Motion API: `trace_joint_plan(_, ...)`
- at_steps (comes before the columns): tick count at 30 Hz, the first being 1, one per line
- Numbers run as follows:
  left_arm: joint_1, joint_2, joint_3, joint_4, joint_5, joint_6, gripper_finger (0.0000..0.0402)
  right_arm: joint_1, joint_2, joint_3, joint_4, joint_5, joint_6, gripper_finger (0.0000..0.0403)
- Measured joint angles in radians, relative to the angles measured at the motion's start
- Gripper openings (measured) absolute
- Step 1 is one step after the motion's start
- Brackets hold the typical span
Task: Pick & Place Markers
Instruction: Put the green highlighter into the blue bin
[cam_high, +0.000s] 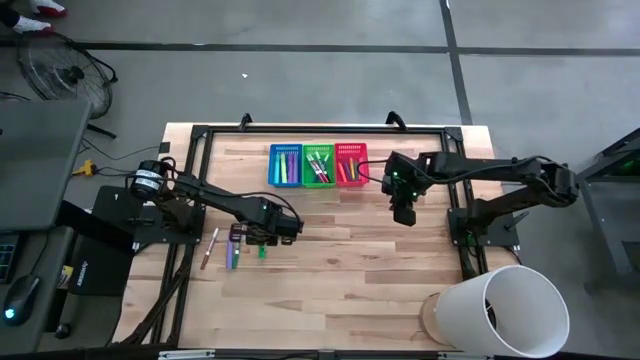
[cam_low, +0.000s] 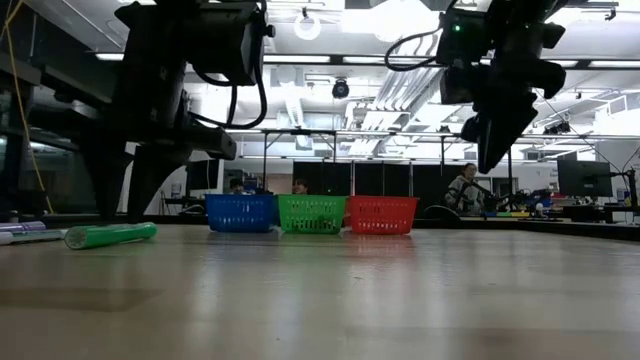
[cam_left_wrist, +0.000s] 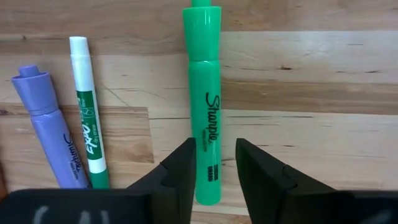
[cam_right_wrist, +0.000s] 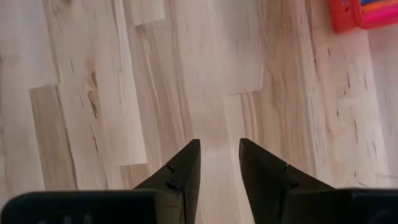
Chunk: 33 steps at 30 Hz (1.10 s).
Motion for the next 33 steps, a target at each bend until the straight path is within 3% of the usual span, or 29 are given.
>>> trace_joint_plan(9, 0.0, 0.0, 0.0, 0.009, 0.005, 0.016, 0.0196, 0.0, 0.0, 0.0, 0.012, -0.001, -0.019, 0.0099)
trace_joint_plan(19, 0.003, 0.106, 0.002, 0.064, 0.11, 0.05, 0.0206, 0.0, 0.0, 0.0, 0.029, -0.001, -0.01, 0.0099)
trace_joint_plan(25, -0.035, 0.125, 0.001, 0.091, 0.114, 0.018, 0.0174, 0.0, 0.0, 0.0, 0.024, 0.0, -0.008, 0.0099)
trace_joint_plan(33, -0.086, 0.13, 0.002, 0.1, 0.07, -0.024, 0.0081, 0.0, 0.0, 0.0, 0.018, -0.001, -0.008, 0.0099)
